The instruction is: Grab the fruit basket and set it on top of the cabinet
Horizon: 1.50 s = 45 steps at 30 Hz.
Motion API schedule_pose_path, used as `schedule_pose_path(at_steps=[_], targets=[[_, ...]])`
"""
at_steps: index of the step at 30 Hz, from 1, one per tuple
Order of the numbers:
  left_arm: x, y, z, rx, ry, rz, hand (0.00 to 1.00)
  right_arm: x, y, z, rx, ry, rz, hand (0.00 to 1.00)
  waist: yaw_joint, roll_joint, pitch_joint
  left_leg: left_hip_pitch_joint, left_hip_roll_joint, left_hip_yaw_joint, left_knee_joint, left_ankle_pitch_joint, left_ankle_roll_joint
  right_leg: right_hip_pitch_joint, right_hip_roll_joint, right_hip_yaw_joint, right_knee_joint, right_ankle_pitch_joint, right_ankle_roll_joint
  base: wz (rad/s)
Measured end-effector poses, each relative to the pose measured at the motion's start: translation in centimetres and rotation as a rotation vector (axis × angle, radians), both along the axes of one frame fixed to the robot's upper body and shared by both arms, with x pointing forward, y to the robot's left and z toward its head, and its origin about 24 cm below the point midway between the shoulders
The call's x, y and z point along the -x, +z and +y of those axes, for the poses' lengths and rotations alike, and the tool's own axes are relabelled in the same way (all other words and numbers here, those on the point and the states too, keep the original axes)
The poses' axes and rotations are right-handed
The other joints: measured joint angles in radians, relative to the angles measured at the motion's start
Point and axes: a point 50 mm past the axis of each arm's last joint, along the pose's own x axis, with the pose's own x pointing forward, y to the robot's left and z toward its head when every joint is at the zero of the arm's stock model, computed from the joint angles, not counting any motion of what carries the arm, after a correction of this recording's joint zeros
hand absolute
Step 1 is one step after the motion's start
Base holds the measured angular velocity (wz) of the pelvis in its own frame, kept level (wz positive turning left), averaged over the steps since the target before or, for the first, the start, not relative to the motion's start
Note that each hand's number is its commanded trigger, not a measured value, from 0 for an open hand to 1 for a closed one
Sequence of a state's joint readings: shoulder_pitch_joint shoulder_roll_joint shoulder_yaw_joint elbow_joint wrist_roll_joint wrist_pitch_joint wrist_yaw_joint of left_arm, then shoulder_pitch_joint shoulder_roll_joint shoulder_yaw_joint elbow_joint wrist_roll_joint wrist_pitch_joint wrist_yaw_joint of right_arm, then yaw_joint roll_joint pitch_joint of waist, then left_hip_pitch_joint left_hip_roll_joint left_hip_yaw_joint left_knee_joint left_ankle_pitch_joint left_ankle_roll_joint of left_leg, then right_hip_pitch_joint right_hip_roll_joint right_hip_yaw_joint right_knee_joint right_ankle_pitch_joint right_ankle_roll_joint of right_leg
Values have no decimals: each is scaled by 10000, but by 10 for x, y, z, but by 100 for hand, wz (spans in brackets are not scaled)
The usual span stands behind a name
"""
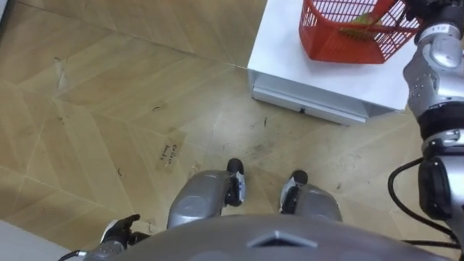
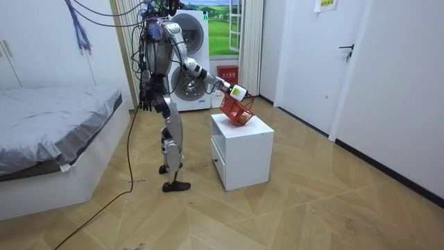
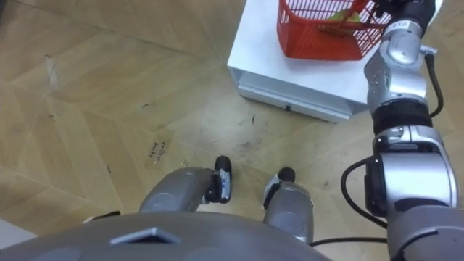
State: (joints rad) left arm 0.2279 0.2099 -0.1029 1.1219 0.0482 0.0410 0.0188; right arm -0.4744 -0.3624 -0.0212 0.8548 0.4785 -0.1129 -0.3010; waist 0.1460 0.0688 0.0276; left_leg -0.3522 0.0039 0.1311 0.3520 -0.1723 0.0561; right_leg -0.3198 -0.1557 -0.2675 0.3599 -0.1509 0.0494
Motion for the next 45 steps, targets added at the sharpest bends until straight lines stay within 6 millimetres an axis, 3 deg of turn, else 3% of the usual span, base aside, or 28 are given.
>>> schedule_pose_path(at_steps=[16, 36, 38, 40, 45], targets=[[1, 0, -1, 291, -62, 115, 0, 10, -28, -5, -684, 282, 1108, 0, 116, 174, 23, 59, 33, 40, -76, 25, -36, -37, 12, -92, 17, -1, -37, 0], [-3, 0, -1, 478, 102, -42, 0, 9, -28, -2, -820, 773, 1103, 0, 147, 87, -21, 144, 39, 82, -170, 36, -53, -12, 24, -87, -4, -11, -57, 0], [-3, 0, -1, 456, 97, -33, 0, 7, -24, 1, -794, 951, 944, 0, 180, -5, -60, 234, 37, 157, -254, 50, -68, 3, 26, -36, 1, -12, -57, -11], [-1, 0, 1, 393, 274, -23, 0, 3, -17, 8, -555, 1317, 593, 0, 171, -229, -142, 446, 21, 226, -488, 141, -101, 83, 42, 36, -30, -12, -58, -9], [-2, 1, 2, 307, 326, -98, 0, 7, -13, 12, -268, 1579, 171, 0, 41, -585, -190, 1220, 85, 181, -860, 167, -152, 1070, 230, -98, -751, 106, -83, 3]])
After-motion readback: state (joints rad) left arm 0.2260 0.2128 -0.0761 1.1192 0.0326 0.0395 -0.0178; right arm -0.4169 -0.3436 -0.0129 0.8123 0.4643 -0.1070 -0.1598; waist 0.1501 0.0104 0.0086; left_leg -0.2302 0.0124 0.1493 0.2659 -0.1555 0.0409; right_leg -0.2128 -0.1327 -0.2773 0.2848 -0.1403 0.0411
